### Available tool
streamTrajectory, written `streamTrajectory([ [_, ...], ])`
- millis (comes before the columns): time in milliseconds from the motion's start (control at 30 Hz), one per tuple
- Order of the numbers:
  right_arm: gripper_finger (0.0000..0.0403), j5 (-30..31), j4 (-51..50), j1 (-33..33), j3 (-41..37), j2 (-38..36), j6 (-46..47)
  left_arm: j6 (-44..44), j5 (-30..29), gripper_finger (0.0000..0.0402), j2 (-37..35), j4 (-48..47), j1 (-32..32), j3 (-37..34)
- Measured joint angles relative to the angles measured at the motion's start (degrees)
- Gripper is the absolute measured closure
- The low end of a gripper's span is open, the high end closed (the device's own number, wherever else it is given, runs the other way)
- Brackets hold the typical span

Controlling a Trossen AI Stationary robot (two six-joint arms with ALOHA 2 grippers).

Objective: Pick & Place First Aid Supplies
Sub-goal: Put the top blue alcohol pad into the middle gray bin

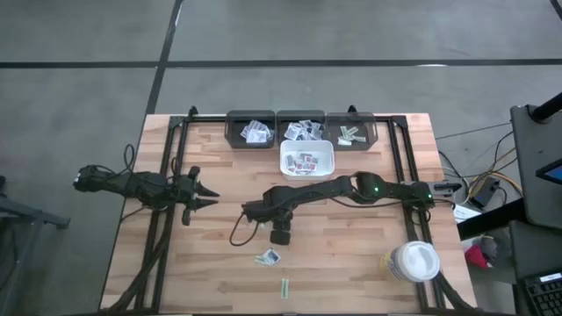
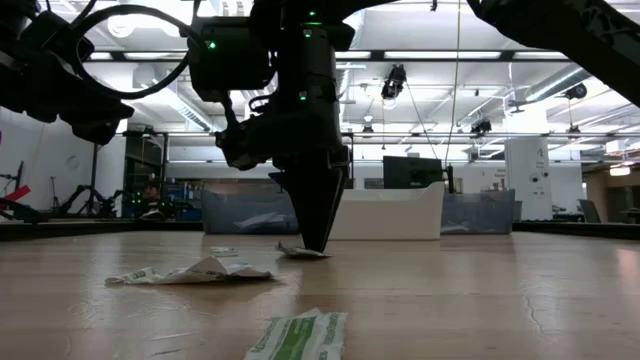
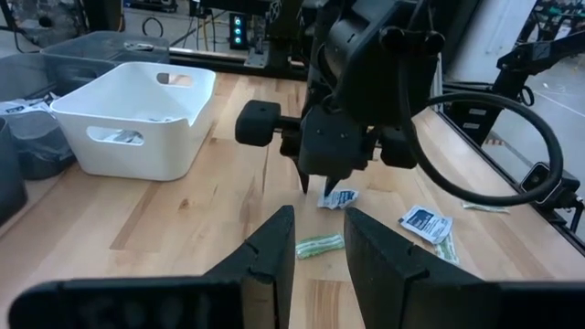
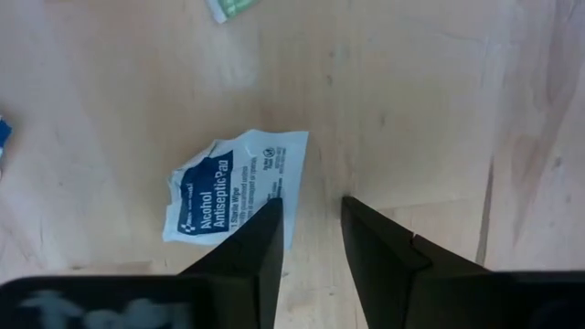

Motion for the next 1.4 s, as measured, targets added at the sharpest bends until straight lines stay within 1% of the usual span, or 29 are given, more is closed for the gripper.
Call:
streamTrajectory([
  [300, 0.0329, 1.2, 0.1, 0.1, -0.5, 0.5, 3.2, -0.7, 0.0, 0.0307, 0.0, 0.0, 0.0, 0.0],
  [367, 0.0339, 2.7, -0.1, 0.2, -0.5, 0.5, 3.5, -0.8, 0.0, 0.0307, 0.0, 0.0, 0.0, 0.0],
  [467, 0.0352, 7.1, -2.2, 0.5, -0.6, 0.5, 5.0, -1.1, 0.0, 0.0307, 0.0, 0.0, 0.0, 0.0],
  [600, 0.0359, 8.2, -4.0, 0.1, -0.7, 0.5, 5.4, -1.2, 0.0, 0.0307, 0.0, 0.0, 0.0, 0.0],
  [800, 0.0352, 8.3, -5.0, 0.1, 0.4, 0.6, 5.2, -1.2, 0.0, 0.0307, 0.0, 0.0, 0.0, 0.0],
  [1067, 0.0328, 7.8, -5.5, 0.1, 4.1, 0.8, 2.9, -1.2, 0.0, 0.0307, 0.0, 0.0, 0.0, 0.0],
  [1400, 0.0297, 6.2, -5.6, 0.0, 2.4, 0.6, 2.3, -1.3, 0.0, 0.0307, 0.0, 0.0, 0.0, 0.0],
])
